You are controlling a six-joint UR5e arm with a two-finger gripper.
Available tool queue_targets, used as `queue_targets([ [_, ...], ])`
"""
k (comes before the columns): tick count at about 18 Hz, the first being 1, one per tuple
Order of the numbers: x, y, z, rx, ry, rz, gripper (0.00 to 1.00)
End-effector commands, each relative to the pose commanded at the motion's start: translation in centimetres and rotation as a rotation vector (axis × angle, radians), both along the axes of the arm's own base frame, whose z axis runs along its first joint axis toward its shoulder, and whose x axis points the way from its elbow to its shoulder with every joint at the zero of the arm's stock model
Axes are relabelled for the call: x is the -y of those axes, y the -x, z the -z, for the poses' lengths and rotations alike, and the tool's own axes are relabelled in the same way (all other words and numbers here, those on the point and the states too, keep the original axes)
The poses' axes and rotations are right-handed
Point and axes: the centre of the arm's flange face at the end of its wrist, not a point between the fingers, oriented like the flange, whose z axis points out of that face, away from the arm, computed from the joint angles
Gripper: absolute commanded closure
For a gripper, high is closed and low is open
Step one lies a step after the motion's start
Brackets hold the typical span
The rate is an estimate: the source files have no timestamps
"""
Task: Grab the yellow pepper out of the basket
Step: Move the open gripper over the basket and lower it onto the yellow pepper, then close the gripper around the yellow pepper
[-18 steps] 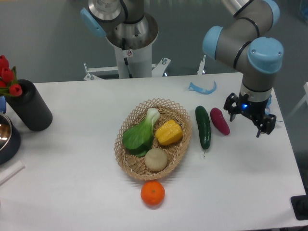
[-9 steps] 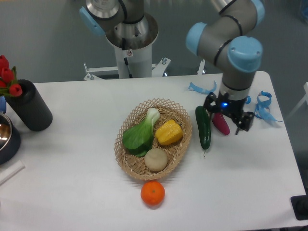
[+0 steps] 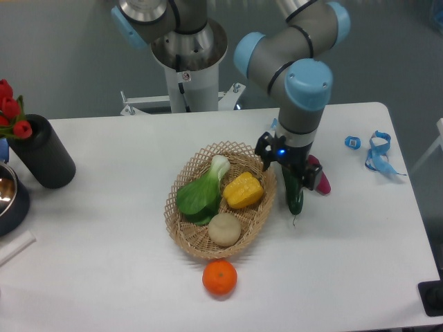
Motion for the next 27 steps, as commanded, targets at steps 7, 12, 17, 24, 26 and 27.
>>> queue_targets([
  [7, -0.6, -1.6, 2.5, 0.041, 0.026, 0.028, 0.01],
  [12, -1.4, -2.4, 3.6, 0.059, 0.039, 0.046, 0.04],
  [17, -1.2, -2.6, 3.9, 0.064, 0.046, 0.048, 0.04],
  [24, -1.1, -2.9, 4.4, 0.07, 0.057, 0.049, 0.09],
  [26, -1.0, -2.9, 4.6, 0.071, 0.059, 0.049, 0.17],
  [27, -1.0, -2.9, 4.7, 0.072, 0.062, 0.049, 0.19],
])
